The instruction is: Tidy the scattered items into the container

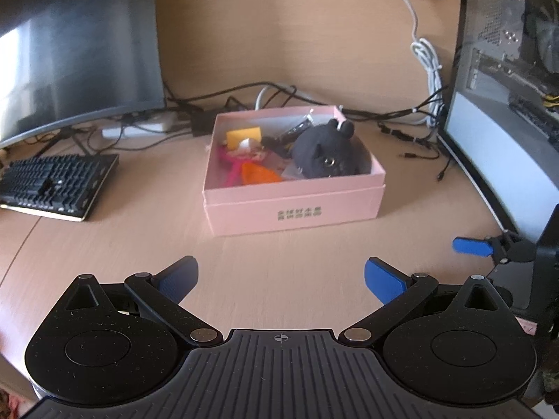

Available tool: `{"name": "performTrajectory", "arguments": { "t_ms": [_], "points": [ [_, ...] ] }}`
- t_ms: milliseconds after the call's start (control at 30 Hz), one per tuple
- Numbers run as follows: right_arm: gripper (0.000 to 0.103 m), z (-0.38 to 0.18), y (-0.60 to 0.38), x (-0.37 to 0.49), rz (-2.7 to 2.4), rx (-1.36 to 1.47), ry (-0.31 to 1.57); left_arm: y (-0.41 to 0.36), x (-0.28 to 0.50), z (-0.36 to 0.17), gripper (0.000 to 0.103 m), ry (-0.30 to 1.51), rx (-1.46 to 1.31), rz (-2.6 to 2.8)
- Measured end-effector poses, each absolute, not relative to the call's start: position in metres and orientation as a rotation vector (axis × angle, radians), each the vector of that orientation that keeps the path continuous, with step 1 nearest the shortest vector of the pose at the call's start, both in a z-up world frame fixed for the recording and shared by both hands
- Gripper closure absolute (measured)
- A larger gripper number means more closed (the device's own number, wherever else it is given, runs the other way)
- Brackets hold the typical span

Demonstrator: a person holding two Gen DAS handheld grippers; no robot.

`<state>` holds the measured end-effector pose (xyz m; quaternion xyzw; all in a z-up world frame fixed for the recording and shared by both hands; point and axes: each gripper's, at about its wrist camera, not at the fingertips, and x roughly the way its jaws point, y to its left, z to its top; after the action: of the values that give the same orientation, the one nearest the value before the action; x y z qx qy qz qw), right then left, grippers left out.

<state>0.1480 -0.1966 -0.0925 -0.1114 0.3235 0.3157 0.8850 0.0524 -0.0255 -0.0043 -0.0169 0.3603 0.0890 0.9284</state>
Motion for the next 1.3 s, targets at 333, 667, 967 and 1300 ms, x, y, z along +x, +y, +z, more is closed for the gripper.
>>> {"name": "performTrajectory", "arguments": {
  "t_ms": [333,667,967,1300],
  "points": [
    [0.000,-0.093,-0.196,0.150,0.649,-0.228,0.675,-0.013,0.074,-0.009,0.000,0.754,-0.062,0.131],
    [0.000,-0.092,-0.196,0.151,0.647,-0.226,0.676,-0.012,0.091,-0.015,0.000,0.773,-0.052,0.093],
    [0.000,-0.093,-0.197,0.151,0.647,-0.226,0.676,-0.017,0.101,-0.023,0.000,0.805,-0.075,0.088],
    [0.000,-0.093,-0.197,0.151,0.647,-0.226,0.676,-0.023,0.101,-0.024,0.000,0.806,-0.072,0.075]
  ]
}}
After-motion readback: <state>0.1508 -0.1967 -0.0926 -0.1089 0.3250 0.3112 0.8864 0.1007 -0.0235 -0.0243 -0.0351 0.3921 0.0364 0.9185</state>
